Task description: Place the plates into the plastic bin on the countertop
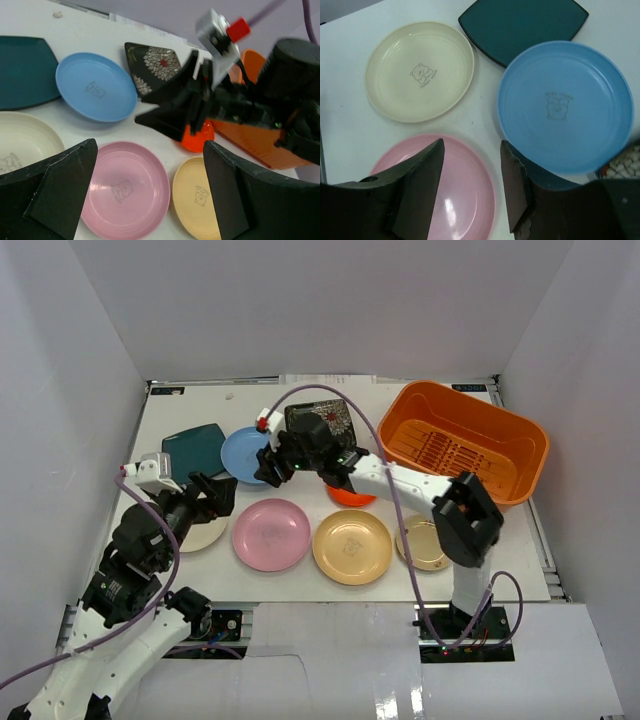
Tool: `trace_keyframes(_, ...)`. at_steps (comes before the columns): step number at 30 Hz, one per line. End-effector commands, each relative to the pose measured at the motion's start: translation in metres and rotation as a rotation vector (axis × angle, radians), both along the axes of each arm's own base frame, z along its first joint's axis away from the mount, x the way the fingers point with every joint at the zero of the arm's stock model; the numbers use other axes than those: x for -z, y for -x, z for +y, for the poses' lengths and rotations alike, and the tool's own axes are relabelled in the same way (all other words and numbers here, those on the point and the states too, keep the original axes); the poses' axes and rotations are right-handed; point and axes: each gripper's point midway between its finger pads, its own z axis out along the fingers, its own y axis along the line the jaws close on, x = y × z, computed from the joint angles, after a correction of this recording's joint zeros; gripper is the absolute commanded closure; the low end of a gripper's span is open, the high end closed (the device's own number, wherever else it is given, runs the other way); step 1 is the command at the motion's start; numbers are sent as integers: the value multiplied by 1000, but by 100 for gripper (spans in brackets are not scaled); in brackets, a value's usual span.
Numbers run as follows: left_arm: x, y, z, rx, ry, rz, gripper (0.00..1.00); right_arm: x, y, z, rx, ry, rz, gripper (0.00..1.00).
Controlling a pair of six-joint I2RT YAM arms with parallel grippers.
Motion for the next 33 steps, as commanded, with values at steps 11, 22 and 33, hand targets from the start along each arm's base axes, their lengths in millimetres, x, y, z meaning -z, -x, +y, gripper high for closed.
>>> trace_keyframes(11, 24, 17, 15, -35, -14, 56, 4, 60, -34, 82, -139, 109, -20, 30)
trace_keyframes(22, 36, 16, 9, 1, -51, 52, 4, 115, -62, 95, -41, 158, -25, 41)
trace_keyframes(33, 25, 19, -2, 69, -39, 30, 11, 26, -40, 105, -54, -81, -126, 88)
